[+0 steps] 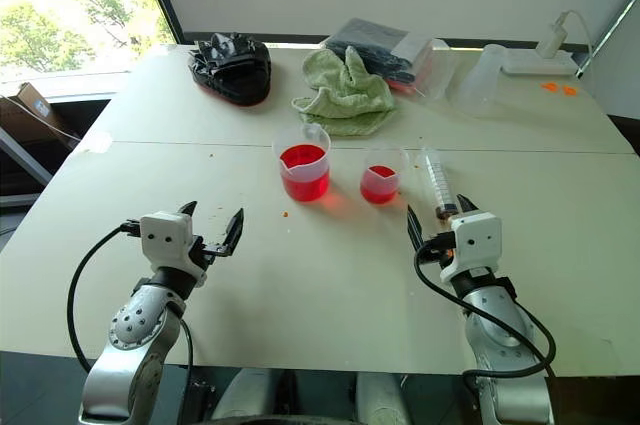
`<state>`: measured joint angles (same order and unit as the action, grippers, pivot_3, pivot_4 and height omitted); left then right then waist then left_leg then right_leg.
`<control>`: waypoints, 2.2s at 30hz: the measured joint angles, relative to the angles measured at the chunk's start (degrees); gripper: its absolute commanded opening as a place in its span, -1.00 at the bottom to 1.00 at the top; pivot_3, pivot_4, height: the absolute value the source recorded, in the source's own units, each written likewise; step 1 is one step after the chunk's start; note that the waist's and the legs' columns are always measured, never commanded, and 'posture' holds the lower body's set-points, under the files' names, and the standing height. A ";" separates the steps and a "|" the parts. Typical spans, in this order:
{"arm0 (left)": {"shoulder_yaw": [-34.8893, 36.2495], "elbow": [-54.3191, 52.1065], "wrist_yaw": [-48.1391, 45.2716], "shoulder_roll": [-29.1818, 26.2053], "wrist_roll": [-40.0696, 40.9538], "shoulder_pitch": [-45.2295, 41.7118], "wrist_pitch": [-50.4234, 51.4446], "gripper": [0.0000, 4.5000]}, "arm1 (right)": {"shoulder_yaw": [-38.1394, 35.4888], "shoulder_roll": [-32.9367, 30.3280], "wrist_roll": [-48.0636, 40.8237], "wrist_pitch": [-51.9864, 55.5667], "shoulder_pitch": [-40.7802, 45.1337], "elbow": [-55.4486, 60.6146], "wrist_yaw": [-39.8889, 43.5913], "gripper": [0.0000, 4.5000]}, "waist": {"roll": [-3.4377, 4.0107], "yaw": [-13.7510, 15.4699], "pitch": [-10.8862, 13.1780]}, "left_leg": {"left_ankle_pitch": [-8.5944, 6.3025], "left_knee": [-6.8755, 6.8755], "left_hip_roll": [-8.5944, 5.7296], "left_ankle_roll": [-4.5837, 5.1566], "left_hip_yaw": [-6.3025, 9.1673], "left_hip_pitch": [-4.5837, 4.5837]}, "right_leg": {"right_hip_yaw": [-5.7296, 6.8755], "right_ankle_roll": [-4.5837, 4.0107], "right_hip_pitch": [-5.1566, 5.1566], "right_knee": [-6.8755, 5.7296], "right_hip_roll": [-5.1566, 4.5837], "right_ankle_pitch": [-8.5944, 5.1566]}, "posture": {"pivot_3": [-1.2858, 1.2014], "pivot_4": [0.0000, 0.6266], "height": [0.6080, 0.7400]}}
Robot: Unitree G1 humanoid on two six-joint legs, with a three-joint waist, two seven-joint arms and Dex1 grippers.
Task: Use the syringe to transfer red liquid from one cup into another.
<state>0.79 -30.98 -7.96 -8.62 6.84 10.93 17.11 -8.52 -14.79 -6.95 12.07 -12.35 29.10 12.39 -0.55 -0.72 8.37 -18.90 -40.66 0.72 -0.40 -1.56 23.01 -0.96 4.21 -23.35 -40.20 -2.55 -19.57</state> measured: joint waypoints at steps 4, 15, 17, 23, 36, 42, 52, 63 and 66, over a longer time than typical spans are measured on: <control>0.37 0.00 -0.21 0.41 1.17 -0.60 0.77 1.00 | 0.04 0.02 0.07 0.00 -1.25 0.67 -0.29 0.96 | 0.00 0.06 0.00 | 0.00 0.00 0.00 0.00 0.00 0.00 | 0.00 0.00 0.01 0.01 0.00 0.00 | 0.03 -0.52 0.56; 0.22 0.18 -0.61 0.54 1.73 -2.31 1.06 1.00 | -0.05 -0.02 0.05 -0.64 -3.57 1.70 -0.06 0.96 | 0.00 0.02 0.00 | 0.00 0.00 0.00 0.00 0.00 -0.02 | 0.00 0.00 0.02 0.01 0.00 0.00 | 0.03 -0.52 0.56; 0.22 0.68 -0.69 0.56 1.78 -2.66 1.01 1.00 | -0.07 -0.03 0.05 -0.76 -3.59 1.70 0.02 0.96 | 0.00 0.03 0.00 | 0.00 0.01 0.00 0.00 0.00 -0.01 | 0.00 0.00 0.02 0.01 0.00 0.00 | 0.03 -0.52 0.56; 0.21 1.32 -1.03 0.57 1.89 -2.88 0.91 1.00 | -0.46 -0.03 0.07 -0.94 -3.55 1.70 0.06 0.96 | 0.00 0.03 0.00 | 0.00 0.01 0.00 0.00 0.00 -0.02 | 0.00 0.00 0.02 0.01 0.00 0.00 | 0.03 -0.52 0.56; 0.42 1.80 -2.60 0.05 3.05 -4.12 0.93 1.00 | -1.01 -0.67 -0.14 -1.11 -2.09 1.68 0.74 0.96 | 0.00 0.03 0.00 | 0.00 0.01 0.00 0.00 0.00 -0.02 | 0.00 0.00 0.02 0.02 0.00 0.00 | 0.03 -0.52 0.56; 3.00 3.49 -9.36 -4.74 10.12 -8.61 3.83 1.00 | -1.51 -4.88 -4.14 1.76 1.42 1.60 5.66 0.96 | 0.01 0.01 0.00 | 0.00 0.02 0.00 0.00 0.00 -0.05 | 0.02 0.00 0.05 0.02 0.01 0.00 | 0.03 -0.52 0.56; 11.68 5.95 -34.00 -31.93 36.17 -18.17 26.01 1.00 | -6.54 -21.91 -23.77 19.36 14.35 -0.21 21.76 0.96 | 0.07 -0.20 0.10 | 0.01 0.18 0.01 -0.01 0.01 -0.33 | 0.03 -0.01 0.24 0.09 0.01 0.00 | 0.03 -0.52 0.56; 3.27 24.35 -66.11 -53.72 33.90 -41.73 25.18 1.00 | -3.94 -46.59 -33.97 38.58 41.05 -17.27 39.34 0.96 | 0.18 -0.09 0.39 | -0.01 0.73 -0.02 0.03 0.00 -0.62 | 0.09 -0.03 0.58 0.72 -0.01 -0.02 | 0.03 -0.52 0.56; -2.27 30.60 -71.64 -51.80 30.32 -48.34 23.17 1.00 | 3.84 -50.11 -31.28 39.72 45.52 -23.09 45.88 0.96 | 0.19 0.03 0.40 | -0.02 0.74 -0.02 0.04 -0.03 -0.36 | 0.10 -0.02 0.34 0.78 0.01 -0.01 | 0.03 -0.52 0.56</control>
<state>-1.48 -0.38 -79.60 -60.42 37.16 -37.41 40.28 -4.67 -64.90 -38.23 51.79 33.16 6.01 58.27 -0.36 -0.69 8.77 -18.91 -39.92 0.70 -0.36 -1.60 22.65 -0.86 4.19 -23.02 -39.42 -2.54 -19.58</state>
